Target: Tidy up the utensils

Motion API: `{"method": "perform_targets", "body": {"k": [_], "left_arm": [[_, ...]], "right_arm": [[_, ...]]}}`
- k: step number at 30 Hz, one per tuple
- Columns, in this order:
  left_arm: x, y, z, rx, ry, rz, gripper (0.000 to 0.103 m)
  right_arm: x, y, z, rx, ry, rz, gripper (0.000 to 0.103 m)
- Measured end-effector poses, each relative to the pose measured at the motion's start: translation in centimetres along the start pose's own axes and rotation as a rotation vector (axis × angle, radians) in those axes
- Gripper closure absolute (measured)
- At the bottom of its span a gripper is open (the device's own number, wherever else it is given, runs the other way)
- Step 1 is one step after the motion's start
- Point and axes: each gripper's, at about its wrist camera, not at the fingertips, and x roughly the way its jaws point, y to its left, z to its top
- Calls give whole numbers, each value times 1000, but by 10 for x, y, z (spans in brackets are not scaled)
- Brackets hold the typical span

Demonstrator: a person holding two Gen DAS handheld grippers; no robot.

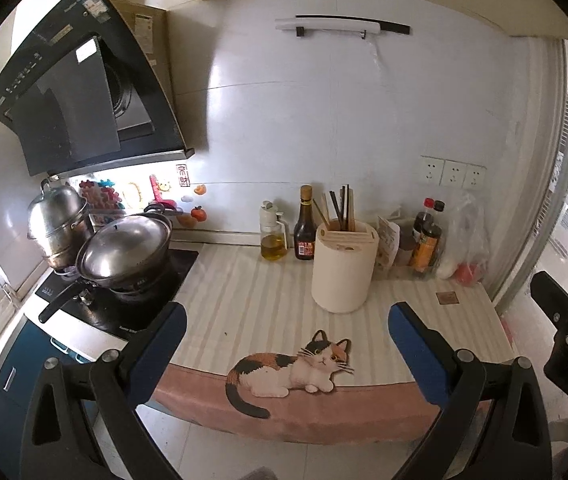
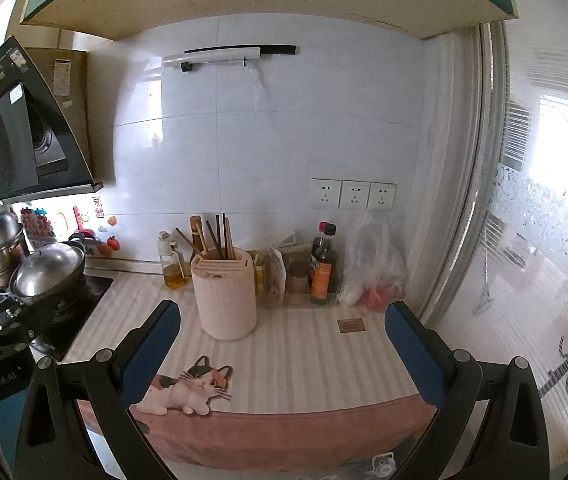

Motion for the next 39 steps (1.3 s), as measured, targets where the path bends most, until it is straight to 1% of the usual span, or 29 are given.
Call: {"method": "perform_targets", "body": {"k": [4, 8, 18, 39], "left_arm": [[-2, -4, 0, 13, 15, -7, 0], [-4, -5, 3, 14, 11, -10, 0], [-10, -5, 6, 11, -3, -8, 0], [-10, -3, 10, 12, -1, -16, 0]], "right_arm": [[0, -3, -1, 2, 16, 5, 0], [1, -7, 3, 8, 25, 3, 0], [-3, -6, 9, 2, 15, 2, 0], [-8, 0, 11, -6, 16, 4, 0]]}}
